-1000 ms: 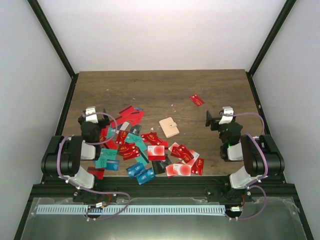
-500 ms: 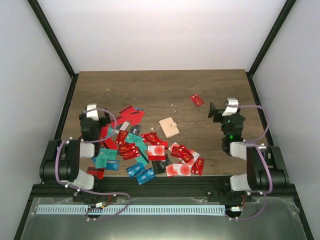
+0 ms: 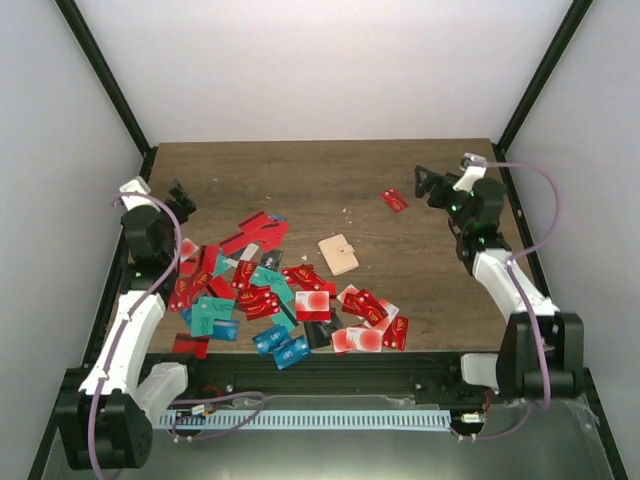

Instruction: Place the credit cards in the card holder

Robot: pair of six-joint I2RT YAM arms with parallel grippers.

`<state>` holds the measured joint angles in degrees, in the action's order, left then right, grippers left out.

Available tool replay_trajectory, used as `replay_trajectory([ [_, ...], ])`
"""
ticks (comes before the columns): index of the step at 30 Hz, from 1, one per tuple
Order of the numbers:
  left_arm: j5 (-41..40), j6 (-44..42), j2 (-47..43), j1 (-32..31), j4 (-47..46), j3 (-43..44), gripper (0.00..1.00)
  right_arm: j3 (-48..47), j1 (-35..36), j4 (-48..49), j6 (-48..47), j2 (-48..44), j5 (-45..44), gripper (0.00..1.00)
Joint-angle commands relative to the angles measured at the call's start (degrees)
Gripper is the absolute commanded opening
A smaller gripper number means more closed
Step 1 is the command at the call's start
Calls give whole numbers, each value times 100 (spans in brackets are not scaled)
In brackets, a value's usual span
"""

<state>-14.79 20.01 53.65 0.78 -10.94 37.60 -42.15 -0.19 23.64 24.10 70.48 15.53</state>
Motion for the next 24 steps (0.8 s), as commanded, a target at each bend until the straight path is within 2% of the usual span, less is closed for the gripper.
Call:
replay_trajectory([
  [1, 210, 616, 388, 20, 2088, 547, 100, -937, 170, -1736, 165, 705, 621, 100],
  [3, 939, 741, 815, 20, 2462, 696, 100, -1119, 369, -2088, 65, 925, 562, 100],
  [5, 1863, 783, 1158, 10, 2316, 550, 100, -1275, 688, -2468, 19, 1131, 534, 100],
  [7, 2390, 911, 1527, -139, 2195, 472, 100, -1308, 946, -2737, -30, 1298, 546, 100],
  [9, 2267, 862, 1984, -773, 2328, 632, 100, -1281, 1097, -2968, -22, 1445, 627, 100],
  [13, 2245, 999, 2739, -1927, 2166, 868, 100, -1182, 1334, -3117, -148, 1803, 1140, 92],
  [16, 2637, 1280, 3217, -2331, 1706, 874, 100, -1190, 1490, -3235, -199, 2166, 1594, 80],
  [20, 3152, 1564, 3859, -2751, 1185, 1181, 100, -1182, 1618, -3281, -223, 2584, 2018, 70],
  [24, 3634, 1852, 4512, -2955, 662, 1391, 88, -1190, 1660, -3350, -278, 2903, 1999, 65],
])
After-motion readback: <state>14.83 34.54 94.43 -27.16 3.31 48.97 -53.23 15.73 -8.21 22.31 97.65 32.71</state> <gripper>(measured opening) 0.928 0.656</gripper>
